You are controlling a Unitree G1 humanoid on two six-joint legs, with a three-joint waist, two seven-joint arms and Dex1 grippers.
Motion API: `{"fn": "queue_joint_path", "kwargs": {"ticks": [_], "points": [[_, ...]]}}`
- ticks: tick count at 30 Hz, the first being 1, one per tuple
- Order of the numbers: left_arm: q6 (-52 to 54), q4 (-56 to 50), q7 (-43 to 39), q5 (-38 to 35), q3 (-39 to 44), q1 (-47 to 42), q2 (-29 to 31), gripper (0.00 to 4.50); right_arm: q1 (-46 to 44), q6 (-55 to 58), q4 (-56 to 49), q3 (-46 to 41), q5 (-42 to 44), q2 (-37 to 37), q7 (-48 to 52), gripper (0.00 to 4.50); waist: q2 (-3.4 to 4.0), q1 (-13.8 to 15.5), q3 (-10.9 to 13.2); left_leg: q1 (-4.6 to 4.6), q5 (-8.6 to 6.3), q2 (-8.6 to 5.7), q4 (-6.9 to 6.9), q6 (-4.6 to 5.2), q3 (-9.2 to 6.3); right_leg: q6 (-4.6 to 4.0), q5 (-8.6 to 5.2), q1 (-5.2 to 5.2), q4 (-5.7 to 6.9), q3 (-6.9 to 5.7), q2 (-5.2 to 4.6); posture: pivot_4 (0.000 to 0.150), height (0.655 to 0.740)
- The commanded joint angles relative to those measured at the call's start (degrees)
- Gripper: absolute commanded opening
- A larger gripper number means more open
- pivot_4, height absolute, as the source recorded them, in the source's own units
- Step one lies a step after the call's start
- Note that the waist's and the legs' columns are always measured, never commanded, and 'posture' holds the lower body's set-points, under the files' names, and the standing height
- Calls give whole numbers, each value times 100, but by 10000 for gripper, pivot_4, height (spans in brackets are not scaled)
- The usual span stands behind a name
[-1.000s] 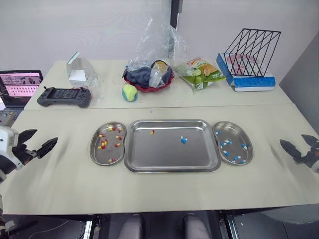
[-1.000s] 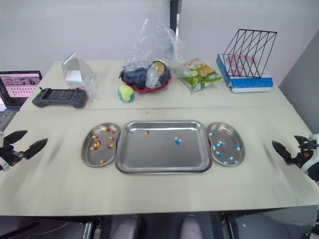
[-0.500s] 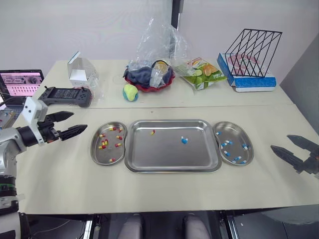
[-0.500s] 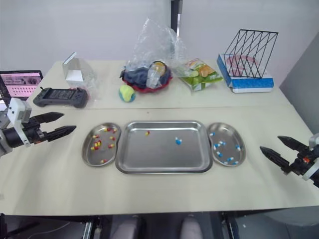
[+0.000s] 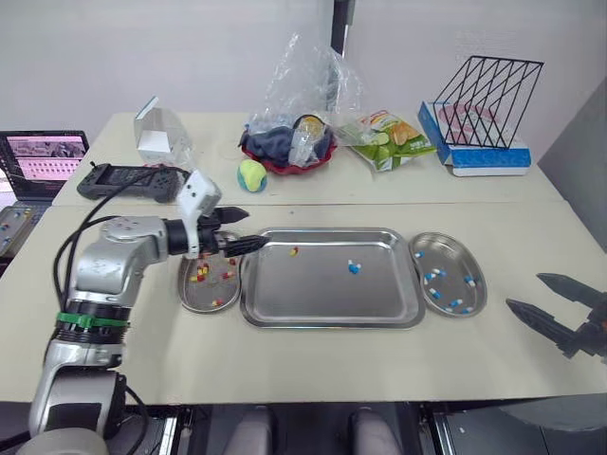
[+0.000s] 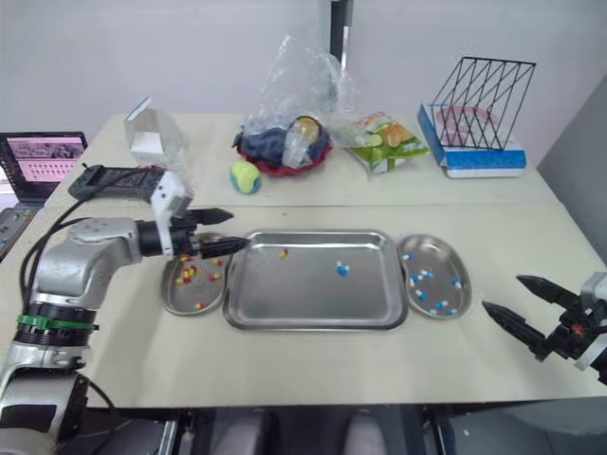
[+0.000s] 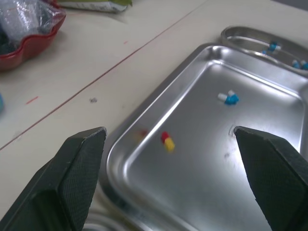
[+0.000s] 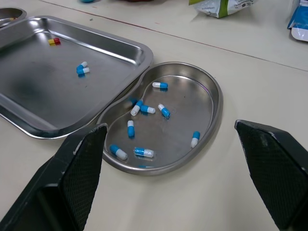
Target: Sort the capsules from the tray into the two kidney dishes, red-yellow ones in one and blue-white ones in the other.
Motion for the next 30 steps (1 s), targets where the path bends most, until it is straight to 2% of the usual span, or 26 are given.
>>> {"fn": "queue_joint_path", "kwargs": {"ticks": [1,13,20,25,30], "points": [[-67,-311,238,183,-175,51,-101,45000,35,-1,-340,-228,156,-5,8,44542,0,4,0,0,0,0,-1,0,0,0,0,0,0,0,0,1500,7346],[147,-266,889,754,-950,24,-812,45000,-46,201,-812,-22,254,-38,5,44542,-1,47,1,-6,1,-6,5,-2,-1,0,0,3,-4,1,-3,1500,7346],[370,-147,1297,1157,-1209,34,-959,23010,-161,362,-1000,38,278,-44,-36,45000,-1,49,1,-6,1,-6,4,-2,-4,1,0,3,-3,1,-2,1500,7346],[576,21,1753,1202,-1016,-155,-1322,23010,-150,381,-970,77,242,-52,-9,45000,-2,101,1,-10,2,-12,7,-3,-4,1,0,3,-4,0,-8,1500,7346],[610,32,1802,1232,-1110,-107,-1409,23010,-139,407,-999,145,236,-38,6,45000,-2,70,1,-7,2,-12,7,-3,-4,2,-1,3,-2,1,-7,1500,7346]]}}
